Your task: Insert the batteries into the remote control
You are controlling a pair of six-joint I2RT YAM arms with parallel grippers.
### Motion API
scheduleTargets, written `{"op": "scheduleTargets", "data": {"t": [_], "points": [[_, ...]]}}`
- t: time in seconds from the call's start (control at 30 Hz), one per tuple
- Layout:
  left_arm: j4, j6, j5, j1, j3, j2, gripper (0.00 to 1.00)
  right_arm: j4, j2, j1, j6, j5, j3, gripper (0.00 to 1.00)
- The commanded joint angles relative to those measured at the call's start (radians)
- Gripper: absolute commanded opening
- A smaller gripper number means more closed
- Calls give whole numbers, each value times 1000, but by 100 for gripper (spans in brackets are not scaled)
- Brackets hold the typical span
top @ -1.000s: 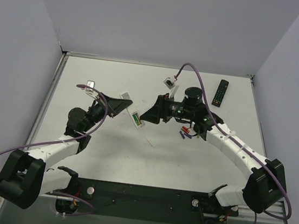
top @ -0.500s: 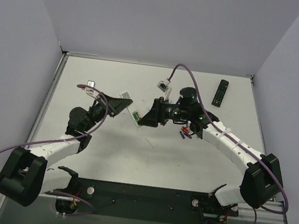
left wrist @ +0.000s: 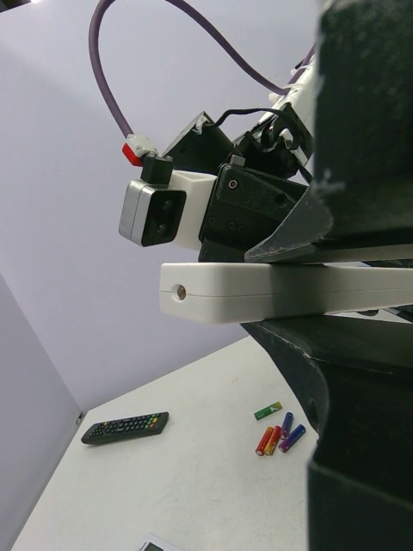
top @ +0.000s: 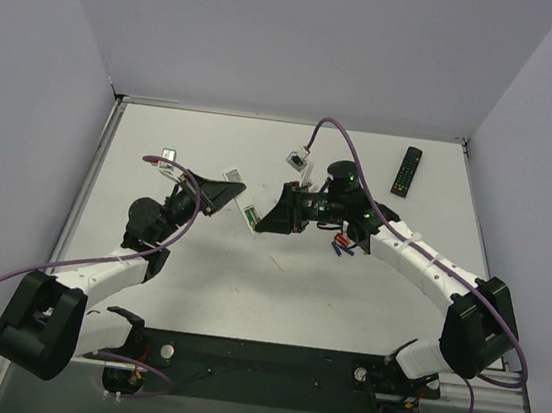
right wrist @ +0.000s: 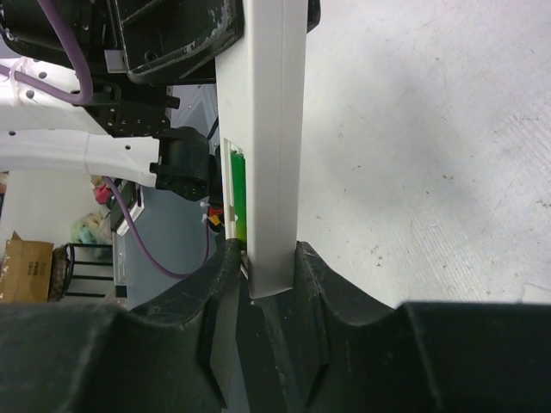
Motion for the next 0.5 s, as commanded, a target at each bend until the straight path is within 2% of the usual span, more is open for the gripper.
{"op": "scheduleTargets", "data": {"t": [0.0, 0.13, 0.3, 0.47], "points": [[79, 7, -12, -12, 45, -18, 0, 23, 13, 19, -22, -16, 49, 8], [74, 24, -2, -19, 44, -21, 0, -29, 24, 25, -45, -2, 73, 3], [62, 53, -2, -34, 44, -27, 0, -81, 48, 40, -65, 19, 120, 5], [10, 112, -27, -28, 13, -61, 0, -106, 22, 31, -71, 32, 129, 27]]}}
